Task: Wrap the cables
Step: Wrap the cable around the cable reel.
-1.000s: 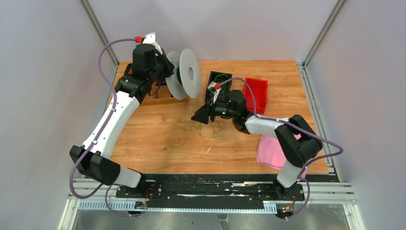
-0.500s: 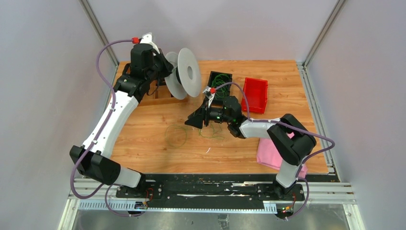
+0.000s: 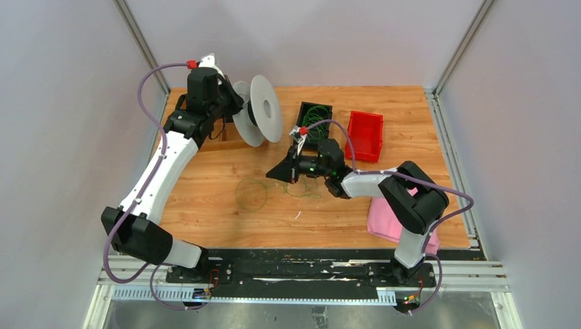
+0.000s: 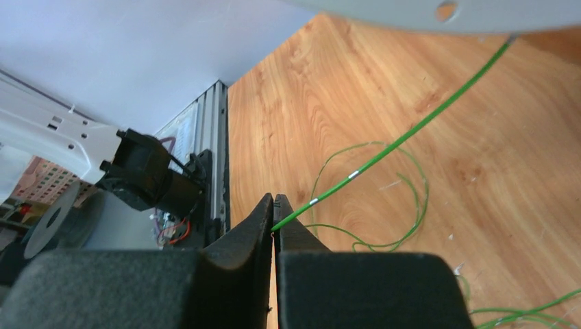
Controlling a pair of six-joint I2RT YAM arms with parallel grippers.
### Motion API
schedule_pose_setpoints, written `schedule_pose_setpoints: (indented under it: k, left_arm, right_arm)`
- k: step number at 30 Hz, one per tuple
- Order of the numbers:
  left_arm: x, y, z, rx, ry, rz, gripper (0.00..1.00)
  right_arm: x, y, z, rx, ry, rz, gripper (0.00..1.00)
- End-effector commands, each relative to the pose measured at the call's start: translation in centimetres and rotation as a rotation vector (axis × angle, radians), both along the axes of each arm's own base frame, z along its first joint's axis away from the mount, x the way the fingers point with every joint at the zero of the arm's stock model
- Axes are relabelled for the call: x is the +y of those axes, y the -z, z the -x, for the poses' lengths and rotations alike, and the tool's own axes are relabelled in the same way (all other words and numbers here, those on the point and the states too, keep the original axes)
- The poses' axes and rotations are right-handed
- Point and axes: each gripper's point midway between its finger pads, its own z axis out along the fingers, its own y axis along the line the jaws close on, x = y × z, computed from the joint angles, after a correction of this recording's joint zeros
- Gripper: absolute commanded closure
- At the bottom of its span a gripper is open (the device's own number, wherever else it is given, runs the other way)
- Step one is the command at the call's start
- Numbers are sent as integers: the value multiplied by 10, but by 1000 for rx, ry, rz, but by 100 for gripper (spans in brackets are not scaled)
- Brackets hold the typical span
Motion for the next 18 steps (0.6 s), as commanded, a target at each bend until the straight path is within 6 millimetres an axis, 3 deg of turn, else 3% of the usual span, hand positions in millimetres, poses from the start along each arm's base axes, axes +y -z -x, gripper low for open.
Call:
schedule_pose_setpoints:
  k: [1,9,13,18]
  left_arm:
    - [19,-41,-5,-156,-70,-1,100]
    - [37,-28,-16,-199,-123,-136,100]
    - [35,-17,-16,-212,-116,-205,100]
    - [18,-6,-7,-233,-69,-304,100]
  right_arm:
    - [0,-16,23,-24,-115,61,99]
    - [-7,-38,61,-75,-321,197,99]
    - [-10,-56,65,-83,-357,234,99]
    - [-9,-80,56,-115,-342,278,99]
